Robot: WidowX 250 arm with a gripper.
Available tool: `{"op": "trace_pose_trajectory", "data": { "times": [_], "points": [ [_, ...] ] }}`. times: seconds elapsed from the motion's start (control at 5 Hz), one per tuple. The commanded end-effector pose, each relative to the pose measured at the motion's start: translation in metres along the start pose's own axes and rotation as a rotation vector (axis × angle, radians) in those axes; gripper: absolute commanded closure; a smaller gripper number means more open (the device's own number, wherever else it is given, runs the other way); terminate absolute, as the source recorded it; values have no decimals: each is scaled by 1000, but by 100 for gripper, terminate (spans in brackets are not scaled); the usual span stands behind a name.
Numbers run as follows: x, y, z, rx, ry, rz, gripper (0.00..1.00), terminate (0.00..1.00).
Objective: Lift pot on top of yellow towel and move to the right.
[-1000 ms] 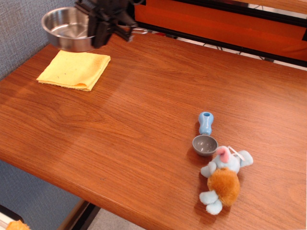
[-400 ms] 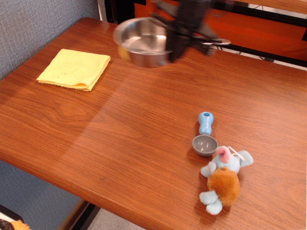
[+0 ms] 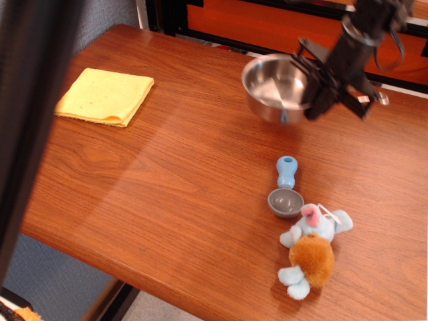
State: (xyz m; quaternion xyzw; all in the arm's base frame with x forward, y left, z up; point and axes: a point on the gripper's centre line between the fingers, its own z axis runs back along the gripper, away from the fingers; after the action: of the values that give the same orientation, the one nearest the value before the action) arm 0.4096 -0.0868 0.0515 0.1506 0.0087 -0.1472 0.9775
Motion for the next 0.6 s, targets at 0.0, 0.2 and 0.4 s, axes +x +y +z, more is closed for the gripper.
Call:
{"op": "trace_pose_trajectory", "data": {
  "times": [0.0,0.2,0.4],
  "points": [
    [4,7,8,-44,-52,65,100,0],
    [0,4,7,-90,-54,88,100,0],
    [0,1,-2,-109,-42,101,100,0]
  ]
}}
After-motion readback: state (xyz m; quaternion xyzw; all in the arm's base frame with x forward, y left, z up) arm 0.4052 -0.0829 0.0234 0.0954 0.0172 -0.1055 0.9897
